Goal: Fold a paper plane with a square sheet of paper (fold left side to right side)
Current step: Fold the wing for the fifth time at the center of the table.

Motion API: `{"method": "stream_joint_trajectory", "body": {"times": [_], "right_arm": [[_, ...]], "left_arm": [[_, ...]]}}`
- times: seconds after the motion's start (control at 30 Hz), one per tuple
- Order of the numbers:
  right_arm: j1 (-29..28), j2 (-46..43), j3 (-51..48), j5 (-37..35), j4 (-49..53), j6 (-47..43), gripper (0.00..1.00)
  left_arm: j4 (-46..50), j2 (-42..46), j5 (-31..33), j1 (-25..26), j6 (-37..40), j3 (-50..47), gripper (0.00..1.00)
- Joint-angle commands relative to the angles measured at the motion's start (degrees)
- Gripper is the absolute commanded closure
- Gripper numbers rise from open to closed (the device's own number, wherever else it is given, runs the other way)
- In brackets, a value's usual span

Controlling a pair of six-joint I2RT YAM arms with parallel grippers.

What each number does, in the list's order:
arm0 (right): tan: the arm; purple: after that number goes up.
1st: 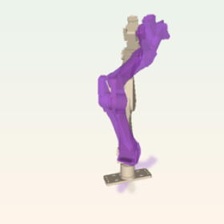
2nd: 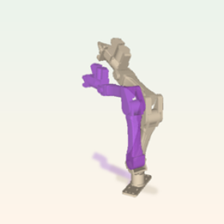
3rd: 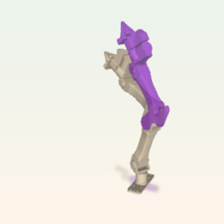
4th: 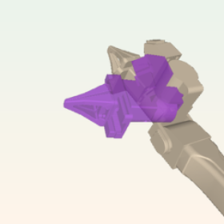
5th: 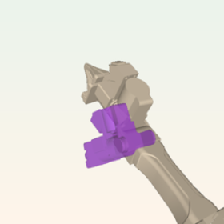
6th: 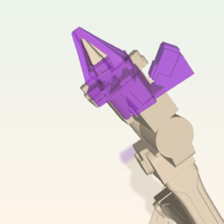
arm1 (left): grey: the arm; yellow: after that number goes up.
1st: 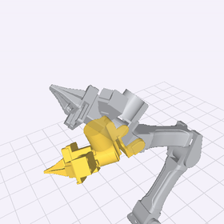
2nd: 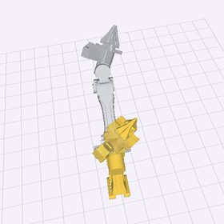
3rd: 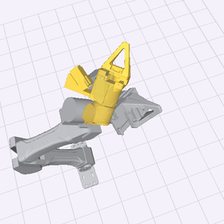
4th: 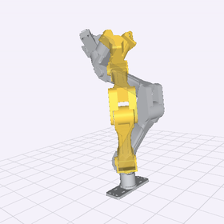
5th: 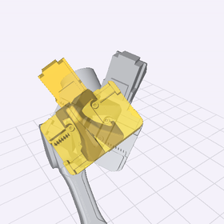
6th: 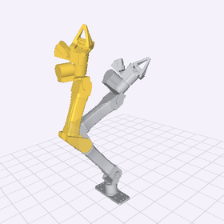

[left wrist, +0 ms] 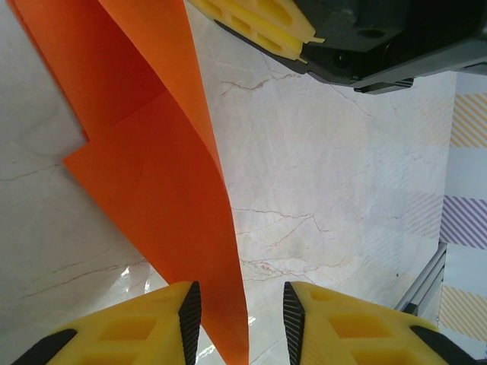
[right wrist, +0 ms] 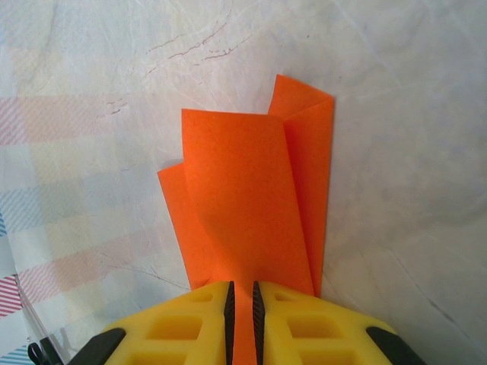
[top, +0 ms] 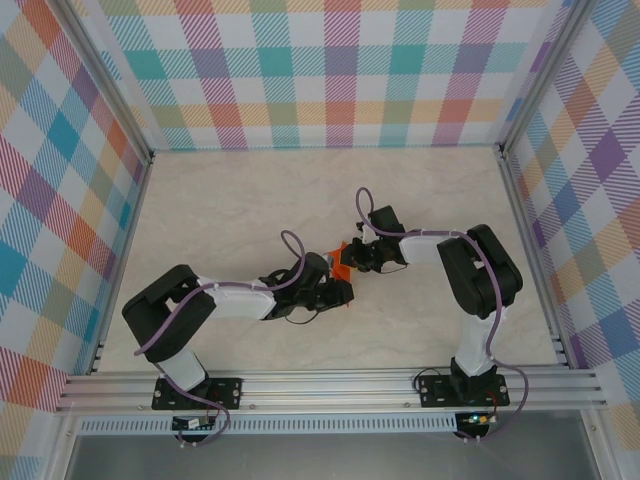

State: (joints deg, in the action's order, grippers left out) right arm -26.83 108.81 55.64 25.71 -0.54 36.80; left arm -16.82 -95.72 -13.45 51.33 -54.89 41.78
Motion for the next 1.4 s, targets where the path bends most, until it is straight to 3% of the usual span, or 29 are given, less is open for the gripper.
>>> {"method": "stream_joint_trajectory", "body": {"times": [0.0,0.2,0.47,0.93,1.37], "right_arm": [[-0.1,3.2,-1.1,-4.3,6.7,-1.5,0.83],[-0.3,3.1,-1.0,-4.5,7.0,-1.5,0.83],[-0.4,3.2,-0.6,-4.9,7.3,-1.6,0.83],[-0.6,3.7,-0.3,-5.4,7.9,-1.7,0.83],[-0.6,4.7,-0.2,-5.8,9.6,-0.7,0.83]], "left_arm": [[-1.1,-0.9,-0.3,0.8,-0.6,1.4,0.66],[-0.4,-1.5,-0.1,1.2,-0.3,2.2,0.75],[0.7,-3.3,-0.1,1.4,-0.9,1.9,0.77],[0.3,-4.6,-0.1,1.5,-1.1,1.5,0.92],[-3.1,-6.3,-1.5,2.1,-2.5,0.2,0.96]]}}
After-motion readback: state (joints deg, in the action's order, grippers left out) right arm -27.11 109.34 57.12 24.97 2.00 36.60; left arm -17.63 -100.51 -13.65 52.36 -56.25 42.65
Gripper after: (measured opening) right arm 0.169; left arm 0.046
